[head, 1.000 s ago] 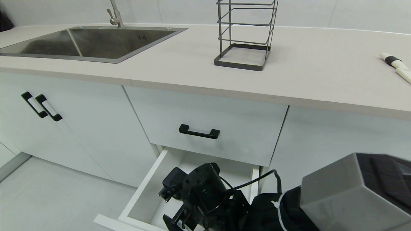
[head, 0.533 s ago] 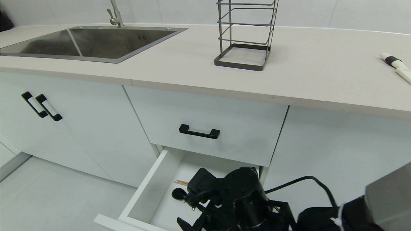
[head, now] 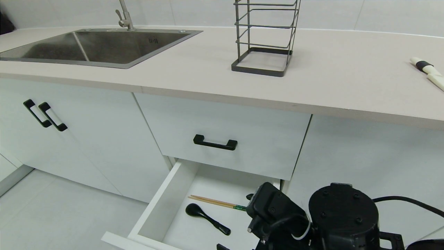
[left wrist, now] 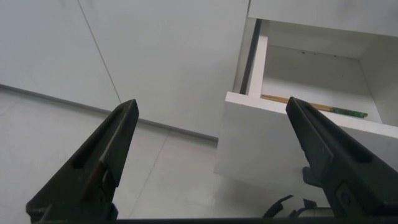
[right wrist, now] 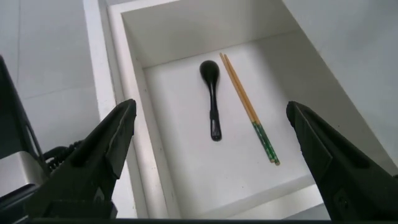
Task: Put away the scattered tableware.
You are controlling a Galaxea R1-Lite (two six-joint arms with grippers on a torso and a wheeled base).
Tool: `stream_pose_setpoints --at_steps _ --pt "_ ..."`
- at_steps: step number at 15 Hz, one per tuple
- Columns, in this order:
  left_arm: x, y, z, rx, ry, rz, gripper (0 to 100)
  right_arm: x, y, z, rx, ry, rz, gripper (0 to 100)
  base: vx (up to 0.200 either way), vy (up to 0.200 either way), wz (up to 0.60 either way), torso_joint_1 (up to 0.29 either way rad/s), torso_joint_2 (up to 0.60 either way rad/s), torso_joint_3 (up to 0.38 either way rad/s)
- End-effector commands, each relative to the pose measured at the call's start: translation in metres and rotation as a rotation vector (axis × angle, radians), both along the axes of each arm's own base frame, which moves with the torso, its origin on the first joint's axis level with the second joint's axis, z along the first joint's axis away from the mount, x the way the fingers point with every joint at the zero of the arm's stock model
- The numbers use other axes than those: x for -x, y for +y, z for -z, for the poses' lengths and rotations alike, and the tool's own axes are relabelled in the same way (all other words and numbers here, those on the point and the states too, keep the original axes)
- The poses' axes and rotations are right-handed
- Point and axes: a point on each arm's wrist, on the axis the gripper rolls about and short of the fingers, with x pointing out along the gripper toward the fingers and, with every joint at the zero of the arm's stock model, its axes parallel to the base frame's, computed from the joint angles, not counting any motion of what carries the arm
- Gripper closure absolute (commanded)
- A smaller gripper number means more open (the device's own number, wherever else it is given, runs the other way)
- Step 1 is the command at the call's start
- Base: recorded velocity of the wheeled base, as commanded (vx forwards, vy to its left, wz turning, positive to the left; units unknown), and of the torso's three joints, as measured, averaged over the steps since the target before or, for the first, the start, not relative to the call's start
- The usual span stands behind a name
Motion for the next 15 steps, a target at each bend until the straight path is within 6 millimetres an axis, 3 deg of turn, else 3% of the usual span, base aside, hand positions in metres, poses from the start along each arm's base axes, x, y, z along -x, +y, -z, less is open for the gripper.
stream_pose_setpoints --at_steps 1,9,15 --pt "0.000 0.000 0.000 0.001 0.001 -0.001 0 0.003 -0.004 -0.004 -0.012 -0.005 -0.010 0 0.000 0.000 0.00 0.000 0.00 0.000" --pt "0.000 0.000 0.000 0.001 0.001 -0.001 0 0.023 -0.047 -0.019 -0.057 -0.021 -0.006 0 0.000 0.000 0.00 0.000 0.00 0.000" --pt "0.000 0.000 0.000 -0.001 0.001 -0.001 0 0.029 -0.117 -0.016 -0.080 -0.020 0.097 0 0.000 0.000 0.00 0.000 0.00 0.000"
